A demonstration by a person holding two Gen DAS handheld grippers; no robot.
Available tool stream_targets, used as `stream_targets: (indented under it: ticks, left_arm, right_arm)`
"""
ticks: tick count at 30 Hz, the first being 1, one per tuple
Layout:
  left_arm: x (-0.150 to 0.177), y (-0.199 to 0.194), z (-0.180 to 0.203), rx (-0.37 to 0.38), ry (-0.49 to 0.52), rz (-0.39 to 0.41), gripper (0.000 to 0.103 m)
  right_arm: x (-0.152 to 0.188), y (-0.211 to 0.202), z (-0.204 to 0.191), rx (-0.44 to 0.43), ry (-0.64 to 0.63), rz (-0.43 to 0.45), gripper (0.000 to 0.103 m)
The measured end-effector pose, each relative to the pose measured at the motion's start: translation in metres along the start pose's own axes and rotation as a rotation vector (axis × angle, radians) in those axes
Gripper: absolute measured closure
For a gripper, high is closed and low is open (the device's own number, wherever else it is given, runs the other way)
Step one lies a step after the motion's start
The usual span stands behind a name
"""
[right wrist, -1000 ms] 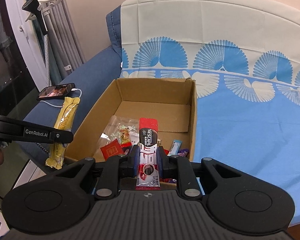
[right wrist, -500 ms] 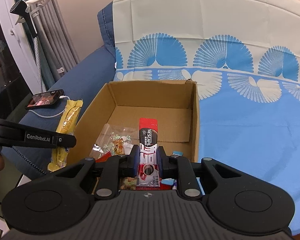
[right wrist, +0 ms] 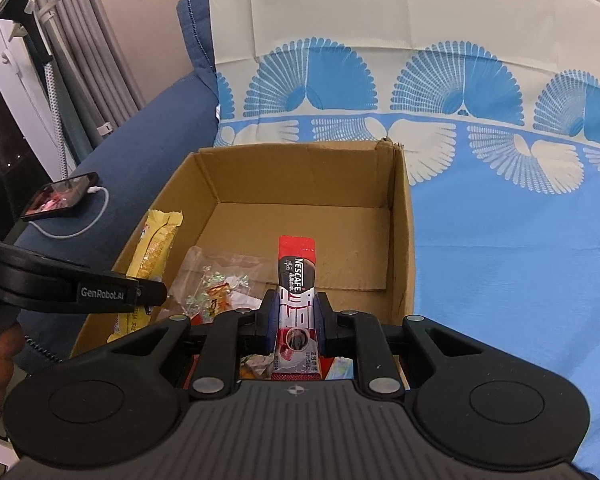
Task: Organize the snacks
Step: 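Carry the gold bar with the left tool while the right tool carries the Nescafe stick over the box, then lower both snacks into the box and open both tools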
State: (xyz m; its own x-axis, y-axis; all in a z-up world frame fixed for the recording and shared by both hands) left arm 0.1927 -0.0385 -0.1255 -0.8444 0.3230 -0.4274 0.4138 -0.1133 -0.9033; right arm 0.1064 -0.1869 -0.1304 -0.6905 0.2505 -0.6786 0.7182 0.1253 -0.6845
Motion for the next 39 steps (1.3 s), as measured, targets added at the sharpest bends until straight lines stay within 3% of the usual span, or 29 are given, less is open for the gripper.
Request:
stream_targets:
  ticks: [13,15,16,17,18,19,28,39]
  left_arm:
    - [-0.005,0.044,-0.006,-0.036,0.003,-0.053,0.09]
    - [-0.004,0.051,-0.008,-0.039,-0.003,-0.062,0.069]
    - [-0.004,0.054,-0.009,-0.048,0.0,-0.074,0.027]
    - [-0.004,0.055,-0.011,-0.067,0.001,-0.08,0.001]
    - [-0.005,0.053,-0.012,-0.091,-0.006,-0.058,0.001]
    - [-0.004,0.05,-0.014,-0.106,-0.008,-0.038,0.0]
    - [0.028,0.007,-0.011,-0.121,0.0,-0.017,0.0]
    - [0.081,-0.082,0.004,-0.189,0.036,0.16,0.0]
  right_arm:
    - [-0.001,0.039,0.011,0.019,0.021,-0.045,0.082]
    - [-0.001,0.044,0.015,0.034,0.035,-0.047,0.079]
    - [0.0,0.046,0.017,0.04,0.047,-0.049,0.073]
    - [0.0,0.048,0.019,0.047,0.06,-0.056,0.053]
    - [0.001,0.048,0.021,0.059,0.075,-0.062,0.031]
    - [0.001,0.047,0.023,0.07,0.089,-0.061,0.024]
    - [0.015,0.003,0.009,0.066,0.051,-0.024,0.012]
    - [0.058,-0.082,-0.02,0.114,-0.031,0.081,0.005]
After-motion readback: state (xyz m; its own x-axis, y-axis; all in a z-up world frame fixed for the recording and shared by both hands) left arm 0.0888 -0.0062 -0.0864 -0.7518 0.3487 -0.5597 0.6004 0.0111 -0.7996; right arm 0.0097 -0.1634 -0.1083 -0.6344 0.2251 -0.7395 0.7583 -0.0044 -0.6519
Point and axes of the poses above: each gripper's, at about its wrist camera, not at the fingertips, and y roughly the way its jaws point, z to its right, x to its underside, the point moved 6 cm from there along y, roughly the way its jaws point, and after that the axes turned 1 degree about x, right-handed, at the moved point
